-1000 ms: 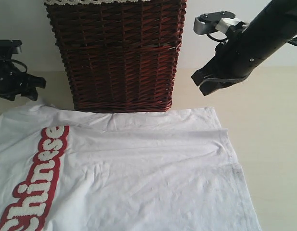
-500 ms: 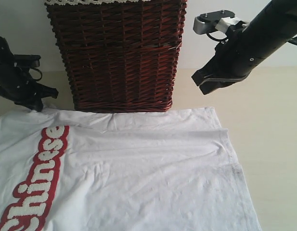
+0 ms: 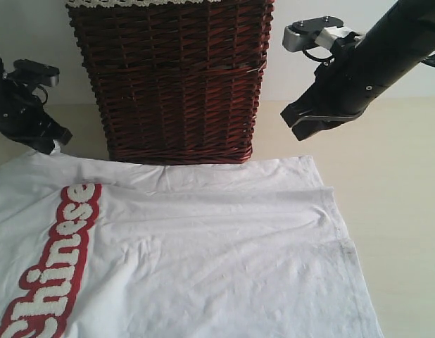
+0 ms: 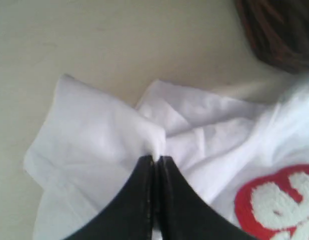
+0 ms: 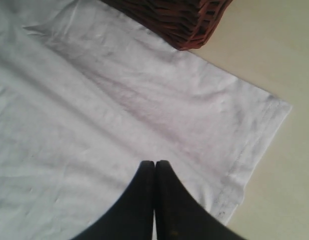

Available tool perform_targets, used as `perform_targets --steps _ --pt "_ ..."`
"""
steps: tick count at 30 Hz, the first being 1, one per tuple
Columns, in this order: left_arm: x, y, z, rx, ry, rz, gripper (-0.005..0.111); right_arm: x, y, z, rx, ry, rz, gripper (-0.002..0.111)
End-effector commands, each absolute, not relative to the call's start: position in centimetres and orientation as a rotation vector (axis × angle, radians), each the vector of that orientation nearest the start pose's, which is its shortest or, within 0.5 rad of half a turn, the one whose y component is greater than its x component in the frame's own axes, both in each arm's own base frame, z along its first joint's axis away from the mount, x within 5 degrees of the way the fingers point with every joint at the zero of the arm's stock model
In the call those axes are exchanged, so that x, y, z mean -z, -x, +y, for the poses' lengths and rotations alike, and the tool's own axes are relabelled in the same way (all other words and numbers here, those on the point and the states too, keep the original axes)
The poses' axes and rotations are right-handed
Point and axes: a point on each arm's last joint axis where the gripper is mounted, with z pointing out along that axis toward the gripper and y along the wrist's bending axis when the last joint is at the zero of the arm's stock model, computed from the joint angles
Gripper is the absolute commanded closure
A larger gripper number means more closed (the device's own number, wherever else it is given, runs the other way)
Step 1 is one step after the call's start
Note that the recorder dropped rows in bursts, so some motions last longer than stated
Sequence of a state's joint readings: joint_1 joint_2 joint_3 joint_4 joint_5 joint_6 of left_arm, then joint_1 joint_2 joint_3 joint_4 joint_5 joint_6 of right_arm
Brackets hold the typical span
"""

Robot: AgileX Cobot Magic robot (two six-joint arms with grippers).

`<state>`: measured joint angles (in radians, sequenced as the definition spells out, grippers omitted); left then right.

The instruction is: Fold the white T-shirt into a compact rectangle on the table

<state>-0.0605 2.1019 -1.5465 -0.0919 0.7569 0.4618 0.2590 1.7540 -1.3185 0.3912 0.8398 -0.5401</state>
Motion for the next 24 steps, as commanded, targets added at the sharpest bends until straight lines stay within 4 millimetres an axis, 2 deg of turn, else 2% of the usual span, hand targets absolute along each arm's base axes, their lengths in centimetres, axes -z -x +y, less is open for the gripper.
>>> perform_targets --steps 1,8,12,15,20,21,23,24 --pt "-17.0 -41.2 -4.6 -0.038 -0.941 2.627 0.107 -25.4 -34.9 11.8 -0.386 0.793 2.564 0.108" --pt "-14.2 -38.9 -3.1 0.005 -0.937 2.846 0.107 -25.3 -34.5 11.9 -0.416 0.810 2.600 0.108" --pt "-13.2 -39.2 -2.2 -0.019 -0.742 2.892 0.105 -25.2 -34.4 12.0 -0.443 0.811 2.609 0.108" --pt "-13.2 -39.8 -1.5 -0.056 -0.635 2.862 0.091 -25.2 -34.4 12.0 -0.443 0.811 2.609 0.108" --pt "-13.9 -40.9 -0.4 -0.077 -0.449 2.783 0.051 -25.3 -34.5 12.0 -0.433 0.803 2.593 0.108" --pt "-14.5 -41.3 -0.4 -0.081 -0.412 2.735 0.050 -25.3 -34.5 12.0 -0.431 0.808 2.589 0.108" --pt "-16.7 -42.2 -0.5 -0.087 -0.345 2.584 0.061 -25.3 -34.6 12.0 -0.425 0.832 2.579 0.108" --pt "-18.3 -42.5 -1.0 -0.080 -0.327 2.485 0.075 -25.3 -34.6 12.0 -0.422 0.830 2.574 0.108"
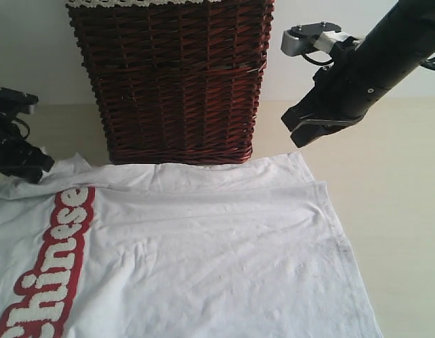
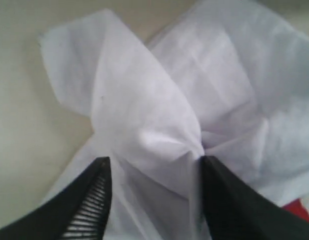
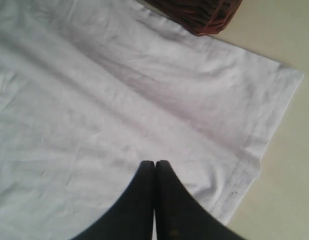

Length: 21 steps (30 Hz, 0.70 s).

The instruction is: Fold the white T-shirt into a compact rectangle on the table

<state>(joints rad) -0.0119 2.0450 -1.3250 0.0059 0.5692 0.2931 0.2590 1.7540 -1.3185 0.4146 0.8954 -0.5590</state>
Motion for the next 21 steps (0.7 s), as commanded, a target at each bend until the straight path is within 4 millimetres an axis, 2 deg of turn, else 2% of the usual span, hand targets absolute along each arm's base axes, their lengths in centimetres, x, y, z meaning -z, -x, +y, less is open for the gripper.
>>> perform_targets --steps 1,2,3,5,6,9,11,18,21 --pt "-19.1 -42.7 -1.2 -0.080 -0.321 2.436 0.081 -25.3 -34.6 12.0 -0.420 0.828 2.570 0.108" --pt "-19.7 -42.8 -1.5 -0.077 -0.318 2.402 0.087 -25.3 -34.7 12.0 -0.418 0.825 2.567 0.108" --pt "-20.2 -42.9 -2.2 -0.078 -0.340 2.356 0.098 -25.4 -34.8 12.0 -0.412 0.819 2.558 0.108" --pt "-19.7 -43.0 -3.2 -0.081 -0.404 2.349 0.107 -25.4 -34.9 12.0 -0.408 0.814 2.550 0.108" --pt "-19.2 -43.1 -3.7 -0.083 -0.435 2.353 0.106 -25.4 -34.9 12.0 -0.405 0.811 2.546 0.108" --pt "-15.4 -43.0 -6.2 -0.081 -0.634 2.426 0.106 -25.4 -34.9 12.0 -0.404 0.809 2.544 0.108" --pt "-13.9 -43.0 -6.9 -0.072 -0.665 2.455 0.106 -25.4 -34.9 12.0 -0.404 0.809 2.544 0.108" --pt "-12.4 -43.3 -7.0 -0.062 -0.657 2.491 0.106 -25.4 -35.0 12.0 -0.401 0.809 2.542 0.108" --pt "-10.9 -43.3 -6.8 -0.059 -0.659 2.523 0.106 -25.4 -35.0 12.0 -0.400 0.808 2.540 0.108"
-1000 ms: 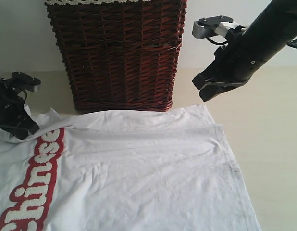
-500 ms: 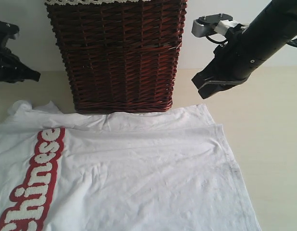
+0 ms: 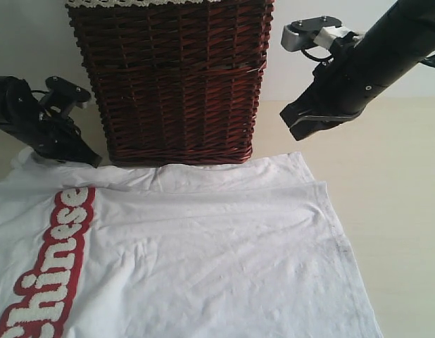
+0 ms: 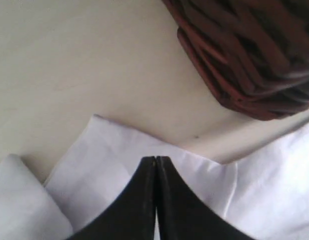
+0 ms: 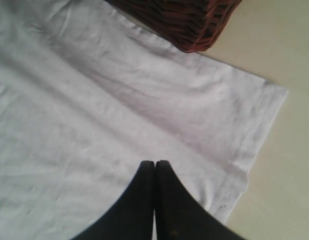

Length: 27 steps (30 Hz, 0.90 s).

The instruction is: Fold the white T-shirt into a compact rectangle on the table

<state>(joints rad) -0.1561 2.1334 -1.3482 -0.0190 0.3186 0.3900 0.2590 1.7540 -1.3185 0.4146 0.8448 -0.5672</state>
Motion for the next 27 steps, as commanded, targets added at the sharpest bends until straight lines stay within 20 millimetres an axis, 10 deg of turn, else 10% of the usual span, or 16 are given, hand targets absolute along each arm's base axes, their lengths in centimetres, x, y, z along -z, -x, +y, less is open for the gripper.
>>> perform_targets --steps 1,16,27 --pt "-10.5 -43.4 -6.6 -0.059 -0.649 2.530 0.106 -25.4 -35.0 12.0 -0.400 0.808 2.540 0.108" --pt "-7.3 -44.7 -3.7 -0.064 -0.477 2.560 0.107 -25.5 -35.2 11.9 -0.382 0.804 2.526 0.108" --pt "-9.6 -47.4 -4.0 -0.067 -0.388 2.358 0.107 -25.5 -35.2 11.9 -0.382 0.804 2.526 0.108"
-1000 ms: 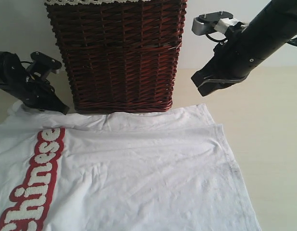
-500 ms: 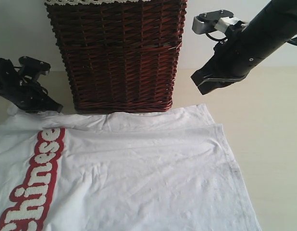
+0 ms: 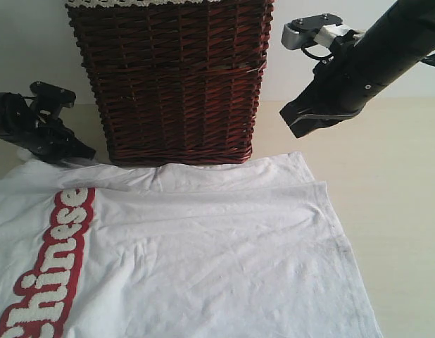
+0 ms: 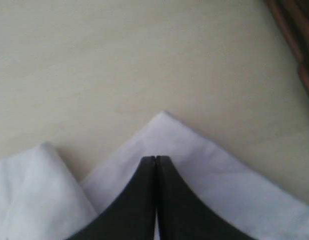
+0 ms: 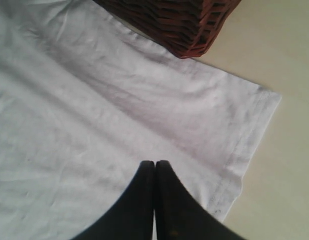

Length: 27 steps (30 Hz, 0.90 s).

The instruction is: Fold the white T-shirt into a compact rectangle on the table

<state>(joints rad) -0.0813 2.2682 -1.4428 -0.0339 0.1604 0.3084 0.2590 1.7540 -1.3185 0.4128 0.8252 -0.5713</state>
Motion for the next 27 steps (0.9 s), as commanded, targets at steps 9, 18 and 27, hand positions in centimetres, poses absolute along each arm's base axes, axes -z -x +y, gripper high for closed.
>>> perform_targets --steps 9,18,27 --pt "-9.1 -47.4 -4.1 -0.049 -0.403 2.451 0.107 -25.5 -35.2 11.9 -0.382 0.804 2.526 0.108" --pt "-12.3 -46.4 -3.7 -0.043 -0.399 2.528 0.107 -25.4 -35.1 11.9 -0.387 0.808 2.532 0.108" --pt "-8.1 -46.1 -3.6 -0.045 -0.440 2.633 0.107 -25.4 -35.1 11.9 -0.388 0.809 2.534 0.108"
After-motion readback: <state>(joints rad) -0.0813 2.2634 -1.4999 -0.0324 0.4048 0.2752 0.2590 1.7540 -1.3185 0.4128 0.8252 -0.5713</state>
